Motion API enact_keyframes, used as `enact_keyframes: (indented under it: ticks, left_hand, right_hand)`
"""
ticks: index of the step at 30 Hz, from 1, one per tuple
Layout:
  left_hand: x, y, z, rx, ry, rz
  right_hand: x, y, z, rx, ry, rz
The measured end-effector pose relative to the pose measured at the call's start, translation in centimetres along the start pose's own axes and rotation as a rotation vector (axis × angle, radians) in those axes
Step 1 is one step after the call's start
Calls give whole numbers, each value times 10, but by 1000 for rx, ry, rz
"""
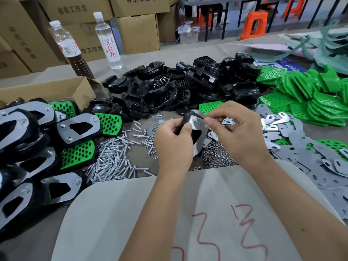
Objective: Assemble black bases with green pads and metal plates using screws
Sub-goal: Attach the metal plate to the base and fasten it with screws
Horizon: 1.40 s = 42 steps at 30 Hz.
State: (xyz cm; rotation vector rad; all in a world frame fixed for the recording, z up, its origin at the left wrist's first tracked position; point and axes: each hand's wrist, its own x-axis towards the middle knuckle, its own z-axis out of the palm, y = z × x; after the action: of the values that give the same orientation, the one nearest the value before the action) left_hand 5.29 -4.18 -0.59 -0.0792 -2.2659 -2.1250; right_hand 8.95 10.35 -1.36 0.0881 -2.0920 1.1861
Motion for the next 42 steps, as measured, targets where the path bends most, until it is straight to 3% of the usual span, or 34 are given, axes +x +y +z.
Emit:
enact_keyframes:
  ticks: [3, 6, 8, 16, 20, 23, 25, 32, 42]
  left_hand:
    - [9, -1, -10, -58, 150, -11]
    - [20, -2, -26, -87, 256, -43]
    - [25, -3, -33, -121, 269, -94]
    - [21, 5, -37, -195, 180, -181]
    - [22, 6, -39, -176, 123, -208]
    - [20, 8, -40, -113, -56, -261]
    - [16, 9, -37, -69, -186, -295]
    - [11, 11, -36, 82, -339, -340]
    - [11, 11, -41, 35, -410, -350]
  right_hand:
    - [3, 0, -10, -98, -75, 0]
    - [5, 1, -14, -420, -441, 40]
    - [3, 0, -12, -548, -569, 90]
    - [0, -4, -8, -466, -491, 117]
    - [-2, -10, 3, -134, -258, 173]
    - [-2, -14, 5, 147, -115, 222]
    - [-2, -14, 4, 207, -79, 218]
    - [-1, -14, 3, -120, -165, -12]
    - [-2, -9, 0, 96, -327, 47]
